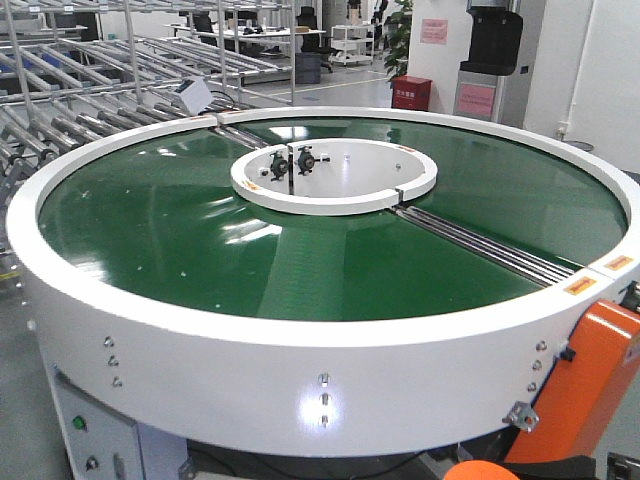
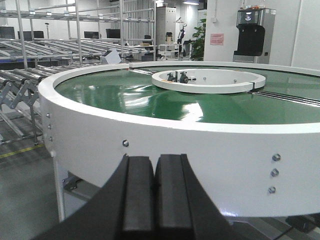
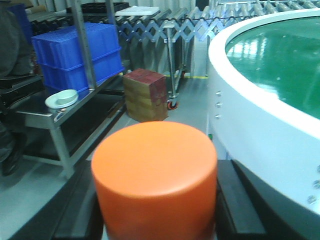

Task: Grab orange capacitor from left shelf to right conveyor
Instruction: 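Approach the conveyor belt edge with the cylinder held in the right gripper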

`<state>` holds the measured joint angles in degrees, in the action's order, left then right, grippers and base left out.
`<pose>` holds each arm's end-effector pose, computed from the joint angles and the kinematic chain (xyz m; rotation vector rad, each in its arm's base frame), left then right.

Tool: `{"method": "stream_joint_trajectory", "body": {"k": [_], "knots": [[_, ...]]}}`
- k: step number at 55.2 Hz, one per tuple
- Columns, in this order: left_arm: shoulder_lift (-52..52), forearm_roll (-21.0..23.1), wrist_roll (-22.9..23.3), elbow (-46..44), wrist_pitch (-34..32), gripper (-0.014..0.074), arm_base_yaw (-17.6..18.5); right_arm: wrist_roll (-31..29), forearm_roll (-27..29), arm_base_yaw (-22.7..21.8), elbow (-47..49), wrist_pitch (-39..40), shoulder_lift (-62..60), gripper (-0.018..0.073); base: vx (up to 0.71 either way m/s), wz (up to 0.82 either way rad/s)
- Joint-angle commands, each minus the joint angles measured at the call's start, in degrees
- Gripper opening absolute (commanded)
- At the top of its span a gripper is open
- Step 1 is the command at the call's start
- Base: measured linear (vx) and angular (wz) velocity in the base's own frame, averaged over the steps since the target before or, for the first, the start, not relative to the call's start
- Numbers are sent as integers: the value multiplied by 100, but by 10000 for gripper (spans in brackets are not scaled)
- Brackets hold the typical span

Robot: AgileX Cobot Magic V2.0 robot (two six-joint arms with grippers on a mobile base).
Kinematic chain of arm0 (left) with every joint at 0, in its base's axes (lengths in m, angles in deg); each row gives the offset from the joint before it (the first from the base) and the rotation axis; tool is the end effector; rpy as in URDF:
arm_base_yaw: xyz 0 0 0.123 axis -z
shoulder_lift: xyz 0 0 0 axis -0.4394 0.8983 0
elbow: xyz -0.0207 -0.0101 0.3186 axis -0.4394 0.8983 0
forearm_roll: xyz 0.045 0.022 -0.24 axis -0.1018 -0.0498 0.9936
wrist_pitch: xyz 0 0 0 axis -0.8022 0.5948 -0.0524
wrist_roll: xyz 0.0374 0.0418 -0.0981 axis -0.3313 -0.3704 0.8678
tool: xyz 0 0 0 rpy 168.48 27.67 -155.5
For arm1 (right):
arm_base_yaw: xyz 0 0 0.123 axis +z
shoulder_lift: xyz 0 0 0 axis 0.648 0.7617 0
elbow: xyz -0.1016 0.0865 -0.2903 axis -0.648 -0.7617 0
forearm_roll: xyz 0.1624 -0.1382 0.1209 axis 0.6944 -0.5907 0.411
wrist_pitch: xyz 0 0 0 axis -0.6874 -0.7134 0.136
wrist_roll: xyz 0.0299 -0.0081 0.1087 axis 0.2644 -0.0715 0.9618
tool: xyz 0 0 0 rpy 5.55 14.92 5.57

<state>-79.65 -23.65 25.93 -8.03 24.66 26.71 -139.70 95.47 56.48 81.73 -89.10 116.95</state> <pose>0.0371 -0.0005 0.2046 -0.0293 1.5112 -0.0505 0.1087 0.1029 0.3286 -0.7667 1.6452 0.7381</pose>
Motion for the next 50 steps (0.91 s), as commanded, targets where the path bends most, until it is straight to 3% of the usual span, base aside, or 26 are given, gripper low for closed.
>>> {"method": "stream_joint_trajectory", "body": {"k": [1,50], "knots": [[-66,41,37,186,-469,-6,30,-62,301,-15,178,-79,-42,362,36,-6],[-66,41,37,186,-469,-6,30,-62,301,-15,178,-84,-42,362,33,-7]]}}
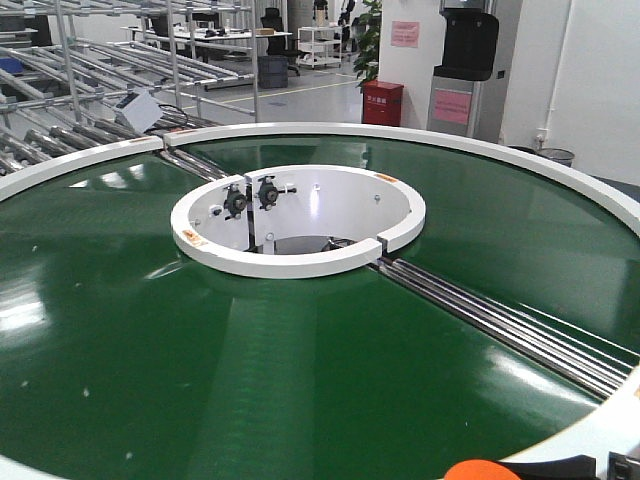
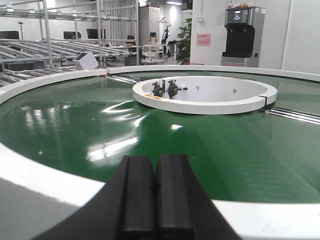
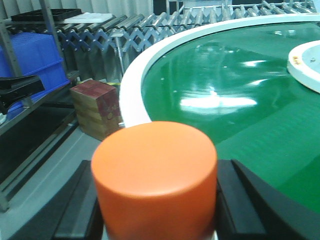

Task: Grab orange capacitor from left shelf to right conveyor
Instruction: 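Approach the conveyor belt edge with the cylinder held in the right gripper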

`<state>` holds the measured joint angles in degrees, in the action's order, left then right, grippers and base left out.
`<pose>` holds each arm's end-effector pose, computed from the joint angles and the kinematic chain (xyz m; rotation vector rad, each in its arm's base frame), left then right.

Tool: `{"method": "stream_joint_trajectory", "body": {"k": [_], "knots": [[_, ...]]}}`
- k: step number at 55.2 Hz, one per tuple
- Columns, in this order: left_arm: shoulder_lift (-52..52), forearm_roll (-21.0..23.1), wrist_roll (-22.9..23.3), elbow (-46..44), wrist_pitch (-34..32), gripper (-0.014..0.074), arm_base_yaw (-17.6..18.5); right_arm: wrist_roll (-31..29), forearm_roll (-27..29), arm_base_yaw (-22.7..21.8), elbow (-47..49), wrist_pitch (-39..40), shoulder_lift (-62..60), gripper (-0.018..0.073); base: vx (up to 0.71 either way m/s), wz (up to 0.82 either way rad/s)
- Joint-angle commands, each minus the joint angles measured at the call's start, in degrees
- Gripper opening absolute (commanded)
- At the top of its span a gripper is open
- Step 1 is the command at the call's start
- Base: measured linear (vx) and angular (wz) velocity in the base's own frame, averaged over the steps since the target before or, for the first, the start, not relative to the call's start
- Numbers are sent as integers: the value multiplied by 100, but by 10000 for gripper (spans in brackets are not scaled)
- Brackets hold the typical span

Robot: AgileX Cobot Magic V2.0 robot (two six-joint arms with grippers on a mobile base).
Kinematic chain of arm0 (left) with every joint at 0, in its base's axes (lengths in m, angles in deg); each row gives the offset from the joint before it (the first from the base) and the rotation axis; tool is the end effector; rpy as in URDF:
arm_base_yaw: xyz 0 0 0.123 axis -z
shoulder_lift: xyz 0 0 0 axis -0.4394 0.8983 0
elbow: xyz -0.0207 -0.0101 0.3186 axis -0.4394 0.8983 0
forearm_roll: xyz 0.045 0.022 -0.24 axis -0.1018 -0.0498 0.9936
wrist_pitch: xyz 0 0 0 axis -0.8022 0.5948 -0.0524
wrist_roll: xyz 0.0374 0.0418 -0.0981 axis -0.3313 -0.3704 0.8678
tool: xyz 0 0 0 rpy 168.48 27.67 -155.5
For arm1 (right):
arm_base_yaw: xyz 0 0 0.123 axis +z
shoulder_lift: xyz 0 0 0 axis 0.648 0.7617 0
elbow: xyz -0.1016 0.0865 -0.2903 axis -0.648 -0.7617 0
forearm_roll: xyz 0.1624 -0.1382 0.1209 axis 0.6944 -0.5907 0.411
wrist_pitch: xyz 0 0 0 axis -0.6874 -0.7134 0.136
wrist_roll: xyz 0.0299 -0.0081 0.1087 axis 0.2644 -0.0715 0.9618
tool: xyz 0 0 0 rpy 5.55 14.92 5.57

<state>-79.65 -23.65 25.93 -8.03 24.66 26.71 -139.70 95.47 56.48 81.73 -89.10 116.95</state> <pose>0.0371 -0.0005 0.2046 -0.0293 1.5112 -0.0505 0.1087 0.1029 0.3286 -0.7667 1.6452 0.7381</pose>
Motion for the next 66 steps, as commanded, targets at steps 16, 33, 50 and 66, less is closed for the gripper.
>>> {"method": "stream_joint_trajectory", "body": {"k": [16,33,50,66], "knots": [[-66,41,37,186,-469,-6,30,-62,301,-15,178,-84,-42,362,24,-3],[-66,41,37,186,-469,-6,30,-62,301,-15,178,-84,-42,362,14,3],[-66,41,37,186,-469,-6,30,-62,301,-15,178,-84,-42,362,3,2],[-66,41,37,186,-469,-6,30,-62,301,-15,178,-84,-42,362,0,0]]}}
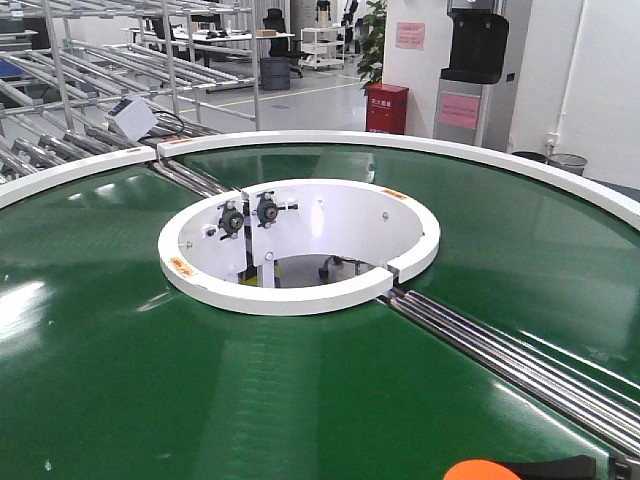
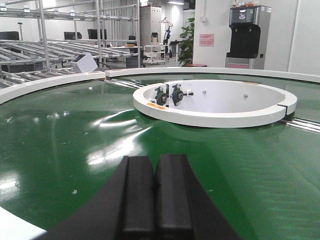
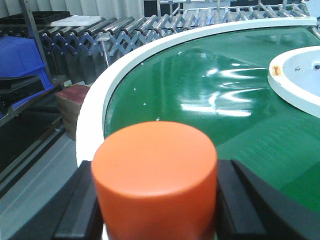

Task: Grab orange capacitor from left shelf to right conveyor
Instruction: 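Approach the conveyor belt edge with the cylinder held in the right gripper, then extend the right arm over the green belt and lower the cylinder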

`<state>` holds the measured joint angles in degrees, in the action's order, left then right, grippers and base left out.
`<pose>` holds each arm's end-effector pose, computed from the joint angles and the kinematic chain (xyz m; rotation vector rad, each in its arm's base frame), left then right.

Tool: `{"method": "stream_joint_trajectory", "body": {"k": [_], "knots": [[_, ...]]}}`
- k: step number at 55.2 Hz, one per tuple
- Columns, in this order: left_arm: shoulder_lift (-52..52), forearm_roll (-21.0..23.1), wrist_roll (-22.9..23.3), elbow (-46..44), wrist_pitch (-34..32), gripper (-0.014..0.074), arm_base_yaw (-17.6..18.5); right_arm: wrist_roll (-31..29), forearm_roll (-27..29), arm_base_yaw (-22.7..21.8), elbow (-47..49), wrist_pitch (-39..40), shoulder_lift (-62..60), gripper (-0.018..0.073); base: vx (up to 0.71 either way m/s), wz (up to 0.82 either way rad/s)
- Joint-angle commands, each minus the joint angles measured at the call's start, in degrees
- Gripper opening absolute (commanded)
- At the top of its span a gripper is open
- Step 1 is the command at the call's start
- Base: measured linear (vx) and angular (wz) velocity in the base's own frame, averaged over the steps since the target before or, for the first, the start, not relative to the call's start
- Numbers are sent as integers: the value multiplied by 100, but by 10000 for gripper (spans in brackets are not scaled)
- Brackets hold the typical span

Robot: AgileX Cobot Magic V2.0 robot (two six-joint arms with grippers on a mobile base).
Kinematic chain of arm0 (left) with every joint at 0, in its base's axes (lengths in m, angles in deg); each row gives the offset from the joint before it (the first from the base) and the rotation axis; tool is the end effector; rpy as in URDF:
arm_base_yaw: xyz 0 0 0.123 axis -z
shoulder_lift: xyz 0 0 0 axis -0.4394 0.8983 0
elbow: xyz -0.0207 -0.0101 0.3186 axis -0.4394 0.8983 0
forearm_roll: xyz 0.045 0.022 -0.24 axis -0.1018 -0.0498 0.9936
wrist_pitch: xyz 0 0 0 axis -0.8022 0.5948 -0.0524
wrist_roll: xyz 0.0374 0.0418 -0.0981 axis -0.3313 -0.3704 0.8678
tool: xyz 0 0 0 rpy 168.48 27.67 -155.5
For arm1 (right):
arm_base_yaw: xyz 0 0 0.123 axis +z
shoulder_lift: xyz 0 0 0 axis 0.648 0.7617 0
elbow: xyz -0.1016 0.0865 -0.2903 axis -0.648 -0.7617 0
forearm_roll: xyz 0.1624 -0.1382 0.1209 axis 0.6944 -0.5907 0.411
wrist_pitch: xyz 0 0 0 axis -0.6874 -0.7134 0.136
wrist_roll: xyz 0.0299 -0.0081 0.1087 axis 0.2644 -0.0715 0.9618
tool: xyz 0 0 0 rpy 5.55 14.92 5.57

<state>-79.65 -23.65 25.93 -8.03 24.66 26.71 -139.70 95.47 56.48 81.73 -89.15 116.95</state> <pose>0.0371 -0.0005 0.2046 -0.0293 1.5112 -0.0505 0.1086 0.1030 0.3286 -0.7673 1.6450 0.7388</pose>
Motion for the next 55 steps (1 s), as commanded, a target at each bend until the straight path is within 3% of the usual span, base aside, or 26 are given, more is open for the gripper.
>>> {"method": "stream_joint_trajectory", "body": {"k": [1,43,55], "knots": [[-66,41,37,186,-469,-6,30,-62,301,-15,178,-79,-42,362,0,0],[-66,41,37,186,-469,-6,30,-72,312,-15,178,165,-37,362,0,0],[-66,41,37,186,-469,-6,30,736,-53,-15,178,1126,-37,362,0,0]]}}
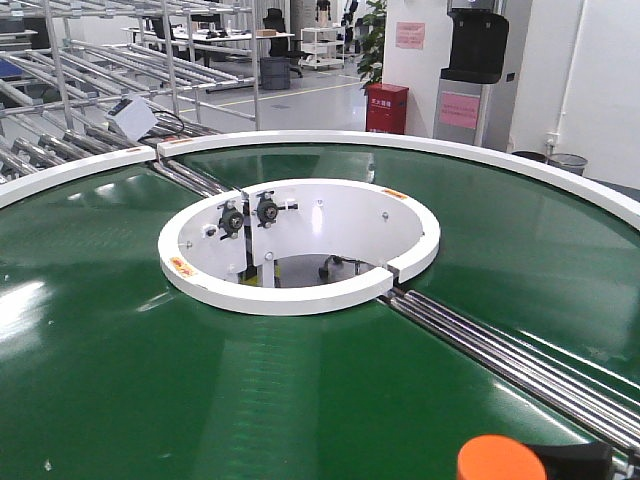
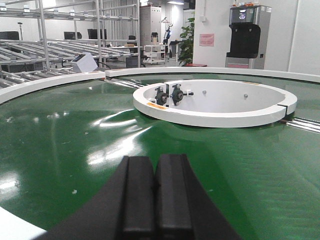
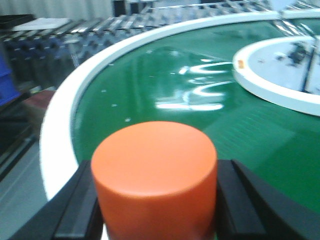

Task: Grab orange capacitor from left shelf to right conveyor
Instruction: 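Extend the right arm over the green belt and lower the cylinder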

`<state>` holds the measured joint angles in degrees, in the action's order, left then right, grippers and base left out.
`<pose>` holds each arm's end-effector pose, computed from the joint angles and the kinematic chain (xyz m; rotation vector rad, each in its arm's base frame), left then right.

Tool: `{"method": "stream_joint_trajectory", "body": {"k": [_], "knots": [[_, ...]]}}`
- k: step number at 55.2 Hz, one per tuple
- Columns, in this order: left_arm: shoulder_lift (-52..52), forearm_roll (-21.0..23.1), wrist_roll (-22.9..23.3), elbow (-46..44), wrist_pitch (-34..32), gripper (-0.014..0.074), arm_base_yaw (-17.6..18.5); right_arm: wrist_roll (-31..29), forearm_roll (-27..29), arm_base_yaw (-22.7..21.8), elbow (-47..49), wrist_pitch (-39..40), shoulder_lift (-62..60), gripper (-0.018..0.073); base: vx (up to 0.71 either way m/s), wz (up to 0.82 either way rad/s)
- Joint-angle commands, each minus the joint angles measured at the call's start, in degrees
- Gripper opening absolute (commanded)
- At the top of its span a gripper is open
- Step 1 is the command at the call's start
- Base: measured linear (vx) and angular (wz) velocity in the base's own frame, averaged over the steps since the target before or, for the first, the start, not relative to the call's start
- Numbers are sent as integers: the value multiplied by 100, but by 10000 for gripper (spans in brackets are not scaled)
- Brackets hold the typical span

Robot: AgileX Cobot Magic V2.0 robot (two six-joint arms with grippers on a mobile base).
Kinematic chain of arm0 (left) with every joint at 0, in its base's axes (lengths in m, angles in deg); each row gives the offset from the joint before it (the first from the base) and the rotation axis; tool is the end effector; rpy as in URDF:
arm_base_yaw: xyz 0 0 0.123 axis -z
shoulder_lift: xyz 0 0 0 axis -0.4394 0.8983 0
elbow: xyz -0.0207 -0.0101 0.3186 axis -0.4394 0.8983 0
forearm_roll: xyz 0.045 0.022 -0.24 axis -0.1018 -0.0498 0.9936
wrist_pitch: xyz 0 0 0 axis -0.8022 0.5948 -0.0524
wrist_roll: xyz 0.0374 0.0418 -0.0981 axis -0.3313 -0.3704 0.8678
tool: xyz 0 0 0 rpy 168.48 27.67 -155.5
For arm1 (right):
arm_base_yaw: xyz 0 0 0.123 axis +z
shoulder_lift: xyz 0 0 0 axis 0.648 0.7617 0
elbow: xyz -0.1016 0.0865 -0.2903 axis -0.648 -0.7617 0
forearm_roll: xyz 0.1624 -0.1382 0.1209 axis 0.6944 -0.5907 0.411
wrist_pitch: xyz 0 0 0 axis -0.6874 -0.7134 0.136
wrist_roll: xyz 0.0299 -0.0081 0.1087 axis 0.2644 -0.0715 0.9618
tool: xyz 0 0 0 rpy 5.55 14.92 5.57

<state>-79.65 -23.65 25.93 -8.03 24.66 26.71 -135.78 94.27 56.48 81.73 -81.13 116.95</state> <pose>0.0371 -0.0005 0.2046 -0.0293 1.5112 -0.0505 0.1204 0.0926 0.3265 -0.6308 1.7082 0.6493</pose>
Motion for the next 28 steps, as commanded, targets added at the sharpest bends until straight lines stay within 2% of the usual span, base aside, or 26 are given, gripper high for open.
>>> {"method": "stream_joint_trajectory", "body": {"k": [1,10,20,28], "knots": [[-66,41,37,186,-469,-6,30,436,54,-15,178,362,-37,362,0,0],[-66,41,37,186,-469,-6,30,1494,-793,-15,315,875,-20,362,0,0],[-66,41,37,186,-469,-6,30,3281,-2489,-15,514,1309,34,362,0,0],[-66,41,37,186,-469,-6,30,4617,-3578,-5,580,1556,171,362,0,0]]}}
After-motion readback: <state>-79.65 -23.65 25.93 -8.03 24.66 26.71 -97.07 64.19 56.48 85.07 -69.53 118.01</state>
